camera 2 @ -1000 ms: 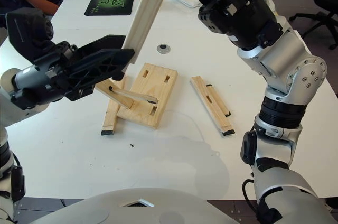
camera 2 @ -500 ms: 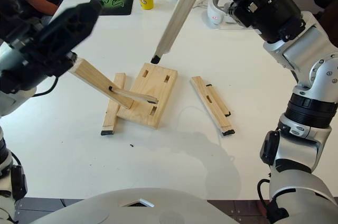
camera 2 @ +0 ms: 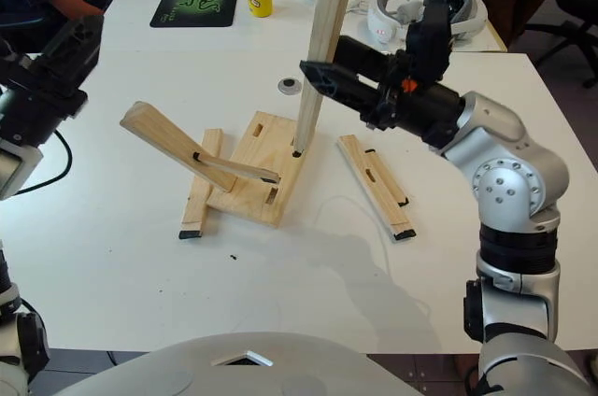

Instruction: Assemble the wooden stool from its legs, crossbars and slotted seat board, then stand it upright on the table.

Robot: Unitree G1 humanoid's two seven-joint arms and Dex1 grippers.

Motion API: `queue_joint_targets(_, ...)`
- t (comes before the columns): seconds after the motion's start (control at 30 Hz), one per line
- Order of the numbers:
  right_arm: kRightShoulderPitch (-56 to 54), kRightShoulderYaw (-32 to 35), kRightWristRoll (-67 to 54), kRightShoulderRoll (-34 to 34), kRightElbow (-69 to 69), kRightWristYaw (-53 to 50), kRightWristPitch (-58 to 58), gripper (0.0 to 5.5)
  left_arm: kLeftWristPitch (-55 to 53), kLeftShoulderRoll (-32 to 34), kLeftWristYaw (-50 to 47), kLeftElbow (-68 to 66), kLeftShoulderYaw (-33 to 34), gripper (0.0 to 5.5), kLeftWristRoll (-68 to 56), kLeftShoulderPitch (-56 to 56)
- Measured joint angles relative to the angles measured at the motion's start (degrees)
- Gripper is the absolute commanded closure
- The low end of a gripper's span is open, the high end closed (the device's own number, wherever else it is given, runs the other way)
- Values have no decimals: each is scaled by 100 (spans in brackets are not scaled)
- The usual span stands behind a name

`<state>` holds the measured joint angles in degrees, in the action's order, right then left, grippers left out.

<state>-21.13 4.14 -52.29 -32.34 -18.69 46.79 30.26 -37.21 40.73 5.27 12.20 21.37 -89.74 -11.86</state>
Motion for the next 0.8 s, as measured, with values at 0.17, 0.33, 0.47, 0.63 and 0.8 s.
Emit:
queue_joint_targets(0.17,896,-527,981,366,-29,326,-942,341,-182,-178,228,-78,-29,172,316,48)
queue_joint_targets(0.33,1340,-832,1530,680,117,578,-1631,341,-397,-217,481,-459,-54,172,673,-4)
queue_joint_targets(0.47,1391,-1098,1855,1065,335,632,-2116,342,-550,-229,727,-878,-136,172,1149,-54)
queue_joint_targets(0.63,1590,-1212,2049,1497,552,549,-2486,343,-908,-183,1190,-1227,-655,172,2028,-151)
queue_joint_targets(0.8,1830,-1246,2246,1762,619,416,-2764,343,-1195,80,1793,-1597,-1311,172,3217,-145)
